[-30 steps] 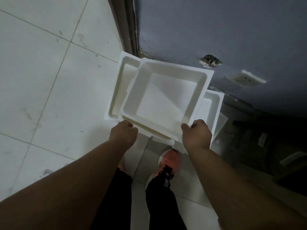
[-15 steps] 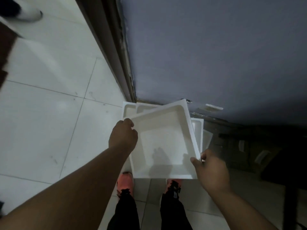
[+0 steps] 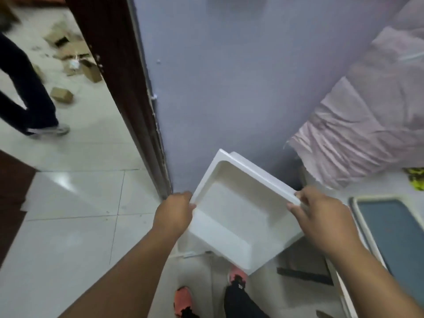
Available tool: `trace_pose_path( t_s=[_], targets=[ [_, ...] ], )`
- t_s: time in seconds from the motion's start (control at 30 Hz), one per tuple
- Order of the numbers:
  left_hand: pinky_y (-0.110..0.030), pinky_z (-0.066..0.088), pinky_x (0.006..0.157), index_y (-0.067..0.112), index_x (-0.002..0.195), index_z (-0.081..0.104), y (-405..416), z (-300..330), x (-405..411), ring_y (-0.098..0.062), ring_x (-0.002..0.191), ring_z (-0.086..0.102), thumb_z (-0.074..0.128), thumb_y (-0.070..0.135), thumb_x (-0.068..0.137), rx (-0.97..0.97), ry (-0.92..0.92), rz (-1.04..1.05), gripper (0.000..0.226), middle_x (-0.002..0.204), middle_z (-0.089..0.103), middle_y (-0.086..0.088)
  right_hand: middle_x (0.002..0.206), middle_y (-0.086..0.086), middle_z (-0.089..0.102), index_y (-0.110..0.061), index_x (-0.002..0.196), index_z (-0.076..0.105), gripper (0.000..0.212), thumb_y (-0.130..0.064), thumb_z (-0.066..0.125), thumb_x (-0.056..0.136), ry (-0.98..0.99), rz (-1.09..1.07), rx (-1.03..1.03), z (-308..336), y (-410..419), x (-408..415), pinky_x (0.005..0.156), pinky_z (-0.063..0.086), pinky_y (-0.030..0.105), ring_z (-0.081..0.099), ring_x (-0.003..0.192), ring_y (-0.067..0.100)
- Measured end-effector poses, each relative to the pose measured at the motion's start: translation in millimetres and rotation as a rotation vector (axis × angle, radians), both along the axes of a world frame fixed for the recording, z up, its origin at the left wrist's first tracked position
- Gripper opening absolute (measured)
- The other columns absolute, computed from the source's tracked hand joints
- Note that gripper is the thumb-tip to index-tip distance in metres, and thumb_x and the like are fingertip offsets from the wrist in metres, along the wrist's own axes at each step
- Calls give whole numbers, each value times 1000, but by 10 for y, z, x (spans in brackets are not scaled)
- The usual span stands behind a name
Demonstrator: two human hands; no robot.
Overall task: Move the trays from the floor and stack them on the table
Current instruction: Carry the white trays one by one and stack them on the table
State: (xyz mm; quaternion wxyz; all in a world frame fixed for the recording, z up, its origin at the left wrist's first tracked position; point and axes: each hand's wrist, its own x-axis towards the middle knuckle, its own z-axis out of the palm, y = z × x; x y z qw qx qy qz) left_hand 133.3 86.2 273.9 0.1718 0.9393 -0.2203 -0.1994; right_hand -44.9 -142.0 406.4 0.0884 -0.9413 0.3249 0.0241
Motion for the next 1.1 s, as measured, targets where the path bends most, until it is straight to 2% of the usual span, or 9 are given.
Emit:
trace_pose_path(
  t_s=[0.13, 0.27, 0.4, 0.53, 0.63, 0.8, 0.93, 1.03, 1.1],
  targets=[
    [-31, 41, 61, 14, 89, 63, -45, 770, -91, -30, 77, 64, 56, 31, 95, -192, -239, -103, 19, 84, 68, -6, 78, 12, 72, -13, 92, 67, 25, -30, 81, 80, -229, -14, -143, 812, 63, -353, 56, 47, 37, 65, 68, 39],
    [-30, 35, 53, 14, 68, 53, -27, 1365, -152, -29, 58, 57, 64, 22, 91, -346, -412, -171, 27, 62, 58, -5, 99, 2, 74, -21, 108, 67, 33, -31, 80, 80, -474, -70, -177, 1423, 172, -710, 65, 53, 41, 68, 80, 34],
    [-34, 39, 51, 11, 64, 49, -71, 1922, -183, -30, 52, 52, 69, 16, 87, -435, -550, -205, 31, 56, 52, -6, 100, -12, 70, -33, 113, 62, 36, -27, 80, 82, -875, -293, 100, 1674, 232, -983, 70, 56, 33, 69, 86, 15],
    [-31, 32, 54, 12, 65, 48, -211, 2446, -265, -31, 56, 53, 68, 21, 87, -523, -619, -203, 30, 59, 55, -6, 97, -6, 74, -28, 105, 64, 29, -16, 79, 83, -1091, -444, 464, 1552, 289, -1210, 77, 62, 35, 72, 92, 14],
    [-34, 35, 55, 10, 65, 52, -356, 2725, -400, -32, 57, 54, 67, 23, 87, -555, -641, -234, 30, 58, 55, -5, 87, -17, 75, -32, 89, 70, 18, -18, 79, 83, -1033, -456, 346, 1450, 310, -1419, 71, 58, 22, 71, 81, 7],
    [-31, 35, 56, 9, 72, 65, -700, 2922, -730, -35, 62, 62, 69, 25, 87, -564, -625, -326, 22, 63, 66, -8, 74, -16, 71, -26, 78, 72, 10, -25, 75, 87, -1015, -512, 118, 1425, 172, -1819, 62, 53, 26, 67, 72, 7],
    [-31, 35, 56, 15, 73, 64, -1101, 2741, -1045, -28, 63, 58, 66, 30, 90, -528, -441, -407, 23, 65, 66, 0, 78, -20, 72, -28, 90, 77, 4, -26, 74, 88, -965, -625, 17, 1351, -88, -2184, 64, 50, 20, 66, 78, -3],
    [-35, 46, 60, 17, 65, 56, -1365, 2449, -1339, -23, 64, 62, 65, 32, 91, -410, -245, -518, 32, 64, 68, 1, 69, -7, 71, -17, 75, 71, 21, -30, 68, 91, -789, -720, -11, 1125, -409, -2490, 63, 53, 34, 65, 68, 9],
    [-33, 51, 65, 16, 63, 53, -1429, 2233, -1496, -17, 63, 66, 67, 33, 89, -352, -101, -561, 34, 62, 68, 0, 58, 2, 61, -9, 67, 62, 33, -30, 65, 92, -621, -729, -49, 927, -566, -2649, 59, 51, 34, 59, 59, 17]
  ],
)
